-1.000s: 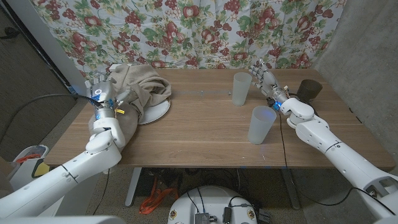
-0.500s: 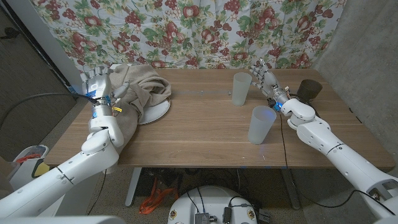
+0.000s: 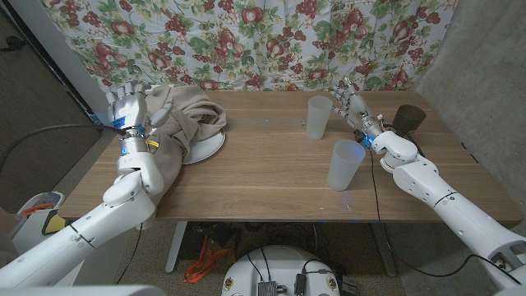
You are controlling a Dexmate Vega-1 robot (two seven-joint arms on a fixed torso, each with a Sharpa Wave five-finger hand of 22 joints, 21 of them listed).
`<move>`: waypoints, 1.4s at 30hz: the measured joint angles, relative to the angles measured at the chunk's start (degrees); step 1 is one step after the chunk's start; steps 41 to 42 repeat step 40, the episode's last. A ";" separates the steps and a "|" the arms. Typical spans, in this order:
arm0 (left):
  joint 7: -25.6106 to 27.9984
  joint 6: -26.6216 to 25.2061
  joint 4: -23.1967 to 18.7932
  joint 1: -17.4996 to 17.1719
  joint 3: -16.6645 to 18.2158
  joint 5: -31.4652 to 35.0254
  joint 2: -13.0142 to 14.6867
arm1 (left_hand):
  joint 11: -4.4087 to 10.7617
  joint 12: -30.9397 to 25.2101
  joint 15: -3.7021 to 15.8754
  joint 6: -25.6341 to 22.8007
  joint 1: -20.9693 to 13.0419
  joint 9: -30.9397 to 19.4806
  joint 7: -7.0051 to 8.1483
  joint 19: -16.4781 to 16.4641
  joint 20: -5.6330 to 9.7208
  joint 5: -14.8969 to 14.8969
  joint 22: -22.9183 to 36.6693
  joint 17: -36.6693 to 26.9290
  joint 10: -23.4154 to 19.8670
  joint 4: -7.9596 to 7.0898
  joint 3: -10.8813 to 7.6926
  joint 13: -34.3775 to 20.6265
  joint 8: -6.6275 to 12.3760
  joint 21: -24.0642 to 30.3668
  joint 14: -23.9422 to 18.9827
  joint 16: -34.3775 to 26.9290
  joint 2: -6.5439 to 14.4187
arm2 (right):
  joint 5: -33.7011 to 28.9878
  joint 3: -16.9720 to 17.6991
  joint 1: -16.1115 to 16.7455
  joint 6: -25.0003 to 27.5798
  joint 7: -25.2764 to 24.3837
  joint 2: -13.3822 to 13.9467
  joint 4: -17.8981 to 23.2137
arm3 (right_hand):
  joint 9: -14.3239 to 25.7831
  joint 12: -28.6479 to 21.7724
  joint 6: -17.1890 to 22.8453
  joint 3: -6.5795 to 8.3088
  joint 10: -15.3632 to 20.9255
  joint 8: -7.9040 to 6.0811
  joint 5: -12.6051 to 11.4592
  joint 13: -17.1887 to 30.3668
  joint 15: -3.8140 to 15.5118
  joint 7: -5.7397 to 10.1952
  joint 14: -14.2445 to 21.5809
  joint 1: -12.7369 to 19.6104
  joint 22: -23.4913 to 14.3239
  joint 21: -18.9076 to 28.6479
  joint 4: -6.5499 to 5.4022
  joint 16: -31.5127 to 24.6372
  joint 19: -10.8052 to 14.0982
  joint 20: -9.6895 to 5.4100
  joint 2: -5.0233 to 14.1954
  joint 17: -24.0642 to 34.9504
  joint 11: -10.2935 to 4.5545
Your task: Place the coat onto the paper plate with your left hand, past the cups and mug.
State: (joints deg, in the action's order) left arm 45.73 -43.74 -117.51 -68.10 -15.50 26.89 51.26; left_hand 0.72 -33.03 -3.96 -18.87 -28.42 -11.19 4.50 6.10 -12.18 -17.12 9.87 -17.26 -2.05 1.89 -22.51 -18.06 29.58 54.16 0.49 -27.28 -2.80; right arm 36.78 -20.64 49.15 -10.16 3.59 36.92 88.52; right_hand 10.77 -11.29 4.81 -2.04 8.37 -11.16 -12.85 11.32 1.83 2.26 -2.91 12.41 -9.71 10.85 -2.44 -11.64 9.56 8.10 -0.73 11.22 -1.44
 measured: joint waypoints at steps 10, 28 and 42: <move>0.47 7.23 -1.16 -2.13 2.93 -1.84 -1.21 | -0.50 1.43 -0.51 3.21 2.66 0.00 -0.05 0.00 0.00 0.91 0.00 1.49 0.96 -0.98 -0.16 1.03 -2.68 -1.21 0.10 1.09 2.52 | -0.50 0.64 1.52 0.47 -1.89 0.98 2.98 | 0.00 0.00 0.00 0.00 0.00 0.00 0.00 0.00 0.32 0.00 0.32 0.00 0.00 0.00 0.00 0.00 0.00 0.00 0.00 0.00 0.00; -1.86 21.37 0.99 -3.76 6.19 -7.53 -4.00 | -1.15 5.32 -1.69 15.01 8.98 0.27 0.98 -0.34 0.11 5.10 0.01 4.66 3.98 -2.47 1.33 3.39 -10.87 -5.67 2.29 4.43 3.25 | -0.98 1.40 3.27 1.47 -3.59 2.23 6.05 | 0.00 0.00 0.00 0.00 0.20 0.00 0.00 0.00 0.11 0.00 0.52 0.00 0.00 0.00 0.00 0.00 0.31 0.31 0.00 0.00 0.21; -7.93 32.64 1.41 -5.37 9.34 -16.14 -5.41 | -1.45 6.77 -3.37 15.39 9.48 0.27 0.91 1.05 0.20 5.88 0.01 5.40 5.72 -2.46 1.33 3.97 -11.76 -7.76 3.99 5.85 3.01 | -1.00 1.70 3.82 -0.17 -3.39 1.74 5.31 | 0.00 0.00 0.00 0.00 0.20 0.00 0.00 0.00 0.02 0.00 1.03 0.00 0.00 0.00 0.00 0.00 0.62 -0.01 0.00 0.00 0.21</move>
